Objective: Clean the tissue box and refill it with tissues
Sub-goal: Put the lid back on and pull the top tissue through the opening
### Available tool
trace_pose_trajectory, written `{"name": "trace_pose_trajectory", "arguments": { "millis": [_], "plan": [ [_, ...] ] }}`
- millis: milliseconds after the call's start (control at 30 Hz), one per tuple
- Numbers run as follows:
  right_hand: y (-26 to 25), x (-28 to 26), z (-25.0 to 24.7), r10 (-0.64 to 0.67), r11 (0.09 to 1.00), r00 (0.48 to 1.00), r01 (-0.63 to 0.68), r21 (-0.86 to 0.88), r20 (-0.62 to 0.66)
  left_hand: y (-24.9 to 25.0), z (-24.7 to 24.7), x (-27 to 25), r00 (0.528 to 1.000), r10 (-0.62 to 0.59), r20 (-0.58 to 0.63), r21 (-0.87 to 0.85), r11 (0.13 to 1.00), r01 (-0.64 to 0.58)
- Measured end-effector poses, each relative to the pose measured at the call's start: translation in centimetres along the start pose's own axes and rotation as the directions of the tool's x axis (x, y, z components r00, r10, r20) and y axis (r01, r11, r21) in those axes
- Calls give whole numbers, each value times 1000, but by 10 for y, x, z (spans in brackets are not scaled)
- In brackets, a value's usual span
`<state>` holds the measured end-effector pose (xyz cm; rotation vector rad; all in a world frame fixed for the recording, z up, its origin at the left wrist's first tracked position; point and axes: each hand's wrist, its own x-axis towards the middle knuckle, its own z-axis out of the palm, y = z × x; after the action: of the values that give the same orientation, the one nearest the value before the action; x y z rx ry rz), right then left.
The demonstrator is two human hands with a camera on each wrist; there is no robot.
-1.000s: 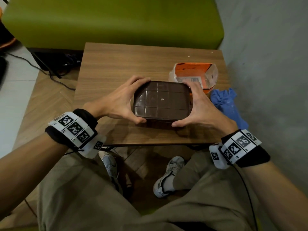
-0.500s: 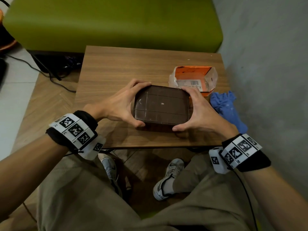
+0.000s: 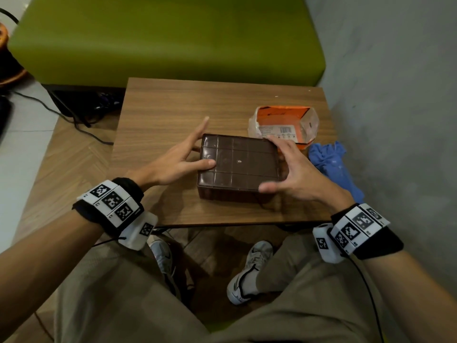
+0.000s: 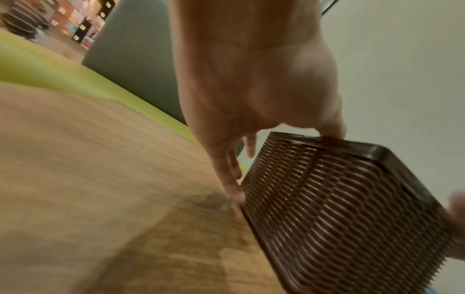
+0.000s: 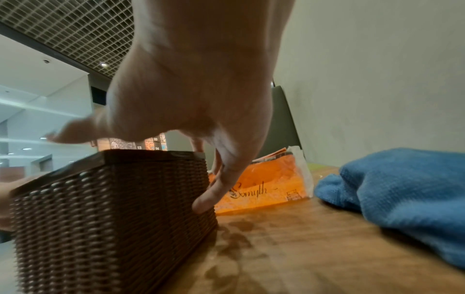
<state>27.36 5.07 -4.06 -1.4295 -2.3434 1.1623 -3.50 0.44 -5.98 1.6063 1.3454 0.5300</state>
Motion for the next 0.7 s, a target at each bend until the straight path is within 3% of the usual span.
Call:
{"name": "trace_pose_trajectory", "arguments": {
  "millis": [67, 133, 267, 433, 567, 700],
  "plan": [
    [3, 1, 1, 59, 995, 995, -52, 90, -75, -1, 0, 0, 994, -100, -31, -18, 995, 100],
    [1, 4, 4, 137, 980, 982, -115, 163, -129, -1, 2, 0, 980, -195, 27, -76, 978, 196],
    [1, 8, 9, 83, 988, 975, -53, 148, -205, 6, 9, -3, 968, -242, 71, -235, 939, 252],
    [-6, 2, 1, -4, 961, 948, 91, 261, -318, 7, 5, -8, 990, -123, -63, -388, 917, 89],
    [-5, -8, -1, -164, 946, 929, 243, 214, -331, 6, 5, -11, 985, 68, -159, -151, 984, -92],
    [6, -18, 8, -84, 899, 962, 186, 396, -261, 4, 18, -14, 953, 214, -215, 39, 977, -211]
  ]
}}
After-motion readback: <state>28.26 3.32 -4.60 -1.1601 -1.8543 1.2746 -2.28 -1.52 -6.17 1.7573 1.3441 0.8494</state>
